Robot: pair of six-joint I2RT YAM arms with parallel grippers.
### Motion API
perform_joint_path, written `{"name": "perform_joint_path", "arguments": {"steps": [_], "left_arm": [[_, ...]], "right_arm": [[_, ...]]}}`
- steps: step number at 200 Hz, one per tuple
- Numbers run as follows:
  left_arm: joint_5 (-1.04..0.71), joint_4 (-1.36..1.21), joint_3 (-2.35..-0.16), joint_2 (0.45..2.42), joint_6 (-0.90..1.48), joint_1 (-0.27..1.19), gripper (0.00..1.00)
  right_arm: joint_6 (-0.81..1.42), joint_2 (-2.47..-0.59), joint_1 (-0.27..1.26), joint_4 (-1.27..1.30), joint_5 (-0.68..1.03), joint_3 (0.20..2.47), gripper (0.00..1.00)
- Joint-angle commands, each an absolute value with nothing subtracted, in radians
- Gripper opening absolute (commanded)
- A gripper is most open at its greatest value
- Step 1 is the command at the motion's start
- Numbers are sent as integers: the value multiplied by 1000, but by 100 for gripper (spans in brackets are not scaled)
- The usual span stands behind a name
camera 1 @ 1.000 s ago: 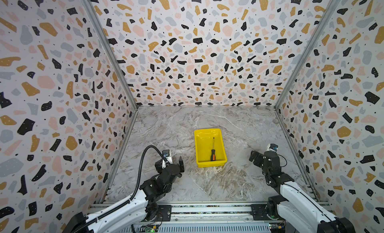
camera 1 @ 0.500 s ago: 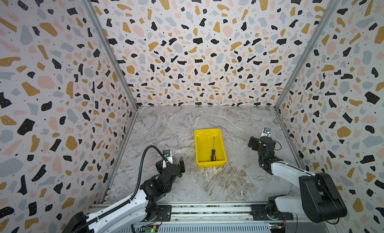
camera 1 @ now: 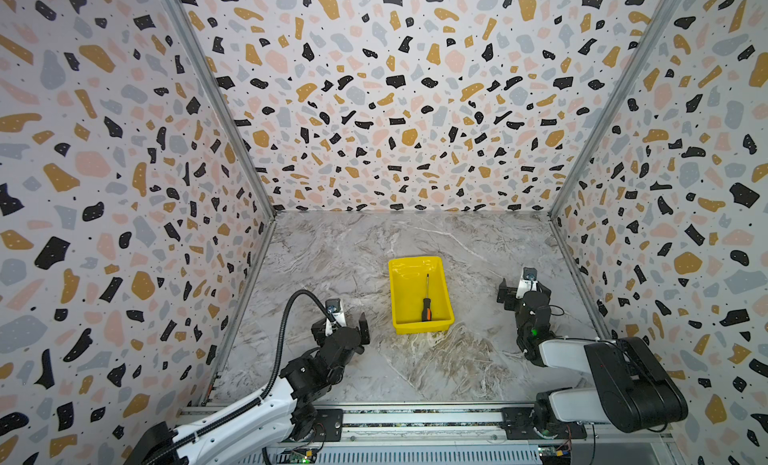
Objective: Put the screwdriver in the bin
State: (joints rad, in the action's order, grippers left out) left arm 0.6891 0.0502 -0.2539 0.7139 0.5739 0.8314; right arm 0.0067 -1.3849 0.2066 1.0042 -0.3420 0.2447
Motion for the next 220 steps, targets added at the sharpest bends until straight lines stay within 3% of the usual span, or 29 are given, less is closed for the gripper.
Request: {"name": "perform_joint_path", "arguments": {"steps": [1,29,59,78,107,123,135,170,220], "left_arm": [[688,28,-257,712,581,829,100],[731,11,-247,711,581,829,100],[869,3,-296,722,572,829,100],[895,-150,-310,725,335,830,100],[1153,-541,-245,787,-56,819,99],[1118,-858,-142,853,-270,772,99],[1044,-939,-103,898,-313,702,99],[977,-992,-39,969,-195,518,99],[736,-1134,27,983,-66,328,99]], "right_arm": [[-85,-1440,187,1255,-225,189,99],[37,-1495,76,1493,-171,91,99],[12,-1493,116,1274,-215,190,99],[-30,-1490,138,1321,-184,169,99],[-28,-1489,129,1314,-167,174,99],[-27,-1488,128,1309,-166,173,99],[-26,-1489,126,1310,-162,176,99],[-24,-1488,115,1290,-136,184,99],[-20,-1489,106,1279,-118,189,99]]}}
